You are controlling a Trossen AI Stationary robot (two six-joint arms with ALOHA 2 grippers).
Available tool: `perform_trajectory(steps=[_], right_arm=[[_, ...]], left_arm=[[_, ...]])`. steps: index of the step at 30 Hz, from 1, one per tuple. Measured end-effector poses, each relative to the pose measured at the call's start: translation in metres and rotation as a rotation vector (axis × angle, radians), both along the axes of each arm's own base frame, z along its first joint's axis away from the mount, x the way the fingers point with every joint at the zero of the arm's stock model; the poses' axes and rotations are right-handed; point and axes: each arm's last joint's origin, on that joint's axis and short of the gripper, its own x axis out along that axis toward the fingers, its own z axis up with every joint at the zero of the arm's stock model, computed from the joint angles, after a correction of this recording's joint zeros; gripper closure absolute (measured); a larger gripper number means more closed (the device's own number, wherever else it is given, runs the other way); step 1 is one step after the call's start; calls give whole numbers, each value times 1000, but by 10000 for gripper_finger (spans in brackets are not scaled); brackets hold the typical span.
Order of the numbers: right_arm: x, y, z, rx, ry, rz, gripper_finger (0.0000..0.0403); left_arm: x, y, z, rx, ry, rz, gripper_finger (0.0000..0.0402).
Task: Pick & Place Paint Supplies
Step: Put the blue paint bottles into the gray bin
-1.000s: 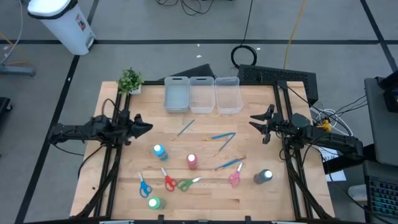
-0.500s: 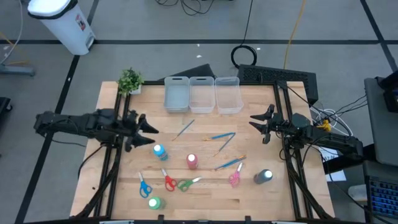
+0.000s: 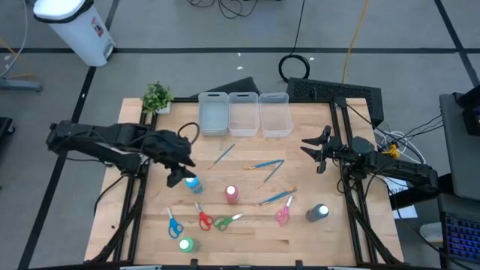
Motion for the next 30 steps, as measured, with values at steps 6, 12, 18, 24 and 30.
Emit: perform_trajectory(steps=[6,12,18,24,30], right_arm=[[0,0,0,0,0,0,273],[0,0,0,0,0,0,273],[0,0,0,0,0,0,273],[0,0,0,0,0,0,273],[0,0,0,0,0,0,273]], left_arm=[[4,0,-17,-13,194,53,189],[13,-1,-29,-7,298,91,190],[19,-5,-37,-3,341,76,190],[20,-14,-39,9,351,36,190],[18,-21,-40,75,338,-3,190]])
